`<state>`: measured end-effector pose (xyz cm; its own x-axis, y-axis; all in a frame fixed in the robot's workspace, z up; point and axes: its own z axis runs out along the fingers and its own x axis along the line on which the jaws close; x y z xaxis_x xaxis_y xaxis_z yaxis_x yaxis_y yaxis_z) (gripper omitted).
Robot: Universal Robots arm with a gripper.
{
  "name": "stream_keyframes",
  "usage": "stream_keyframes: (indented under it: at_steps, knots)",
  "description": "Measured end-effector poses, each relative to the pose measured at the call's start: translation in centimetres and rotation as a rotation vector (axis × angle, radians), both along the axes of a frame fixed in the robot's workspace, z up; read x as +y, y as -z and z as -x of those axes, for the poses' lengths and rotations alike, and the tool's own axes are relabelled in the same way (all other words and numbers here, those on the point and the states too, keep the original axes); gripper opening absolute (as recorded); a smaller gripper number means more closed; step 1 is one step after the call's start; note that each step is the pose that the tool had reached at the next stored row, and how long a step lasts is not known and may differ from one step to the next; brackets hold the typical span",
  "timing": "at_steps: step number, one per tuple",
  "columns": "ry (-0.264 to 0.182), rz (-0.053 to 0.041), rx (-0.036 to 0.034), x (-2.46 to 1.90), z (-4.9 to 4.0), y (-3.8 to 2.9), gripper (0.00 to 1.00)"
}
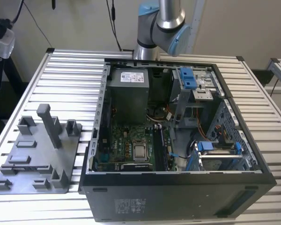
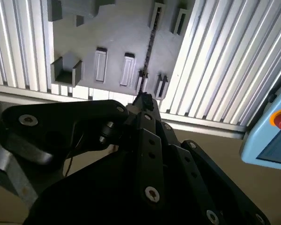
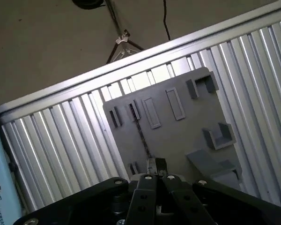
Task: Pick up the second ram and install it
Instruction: 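Pick up the second ram and move it above second insertion slot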
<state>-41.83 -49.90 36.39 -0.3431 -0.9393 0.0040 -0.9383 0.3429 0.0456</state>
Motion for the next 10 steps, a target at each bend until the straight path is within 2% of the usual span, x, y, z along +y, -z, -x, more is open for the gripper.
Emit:
stream_keyframes:
  at_steps: [10]
  knots:
    - [-0.095,-0.0001,-0.0012,0.0,0.0,0.09,0.11]
